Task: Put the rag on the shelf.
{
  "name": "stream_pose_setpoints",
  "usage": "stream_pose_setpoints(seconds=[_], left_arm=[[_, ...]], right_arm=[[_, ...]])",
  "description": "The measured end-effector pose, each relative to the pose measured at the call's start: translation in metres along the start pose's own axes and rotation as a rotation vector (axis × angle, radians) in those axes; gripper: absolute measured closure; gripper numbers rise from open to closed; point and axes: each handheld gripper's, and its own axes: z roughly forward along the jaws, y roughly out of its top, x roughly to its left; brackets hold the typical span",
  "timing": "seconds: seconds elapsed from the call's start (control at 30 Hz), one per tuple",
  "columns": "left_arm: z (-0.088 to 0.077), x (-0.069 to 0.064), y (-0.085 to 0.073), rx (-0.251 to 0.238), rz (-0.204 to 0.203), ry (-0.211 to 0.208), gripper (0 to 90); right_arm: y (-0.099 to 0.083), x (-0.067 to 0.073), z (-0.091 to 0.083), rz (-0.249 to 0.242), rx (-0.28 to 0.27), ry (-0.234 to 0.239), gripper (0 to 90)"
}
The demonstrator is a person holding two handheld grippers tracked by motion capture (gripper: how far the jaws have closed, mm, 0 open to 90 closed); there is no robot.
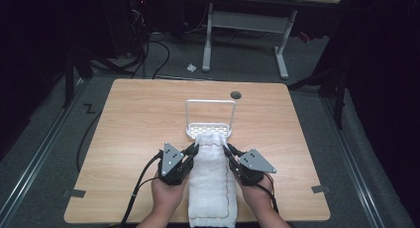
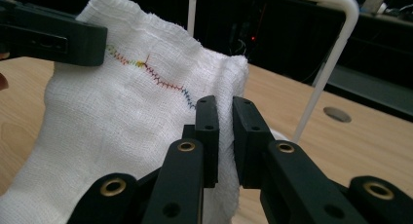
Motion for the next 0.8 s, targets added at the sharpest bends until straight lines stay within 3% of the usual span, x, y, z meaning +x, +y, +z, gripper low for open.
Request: stream_pose_setpoints(seconds=[0.27,0.43,0.63,0.8], left_arm=[[-0.009,-0.002,0.021,-0.061,0.005,-0.011,85.6],[-0.013,0.000,0.041,-0.101,0.030,-0.013,85.8],[-0.010,0.012,0.071,-0.147,0.064,-0.011,86.0],[-0.002,0.021,0.085,-0.158,0.094,0.005,86.0]], right_arm=[[0.021,-0.004,-0.014,-0.008,-0.070,-0.006,82.4],[0.040,-0.007,-0.018,-0.024,-0.108,-0.006,82.4],[0.074,-0.016,-0.016,-0.044,-0.155,-0.007,82.5],[0.092,-0.022,-0.009,-0.055,-0.170,-0.015,82.6]])
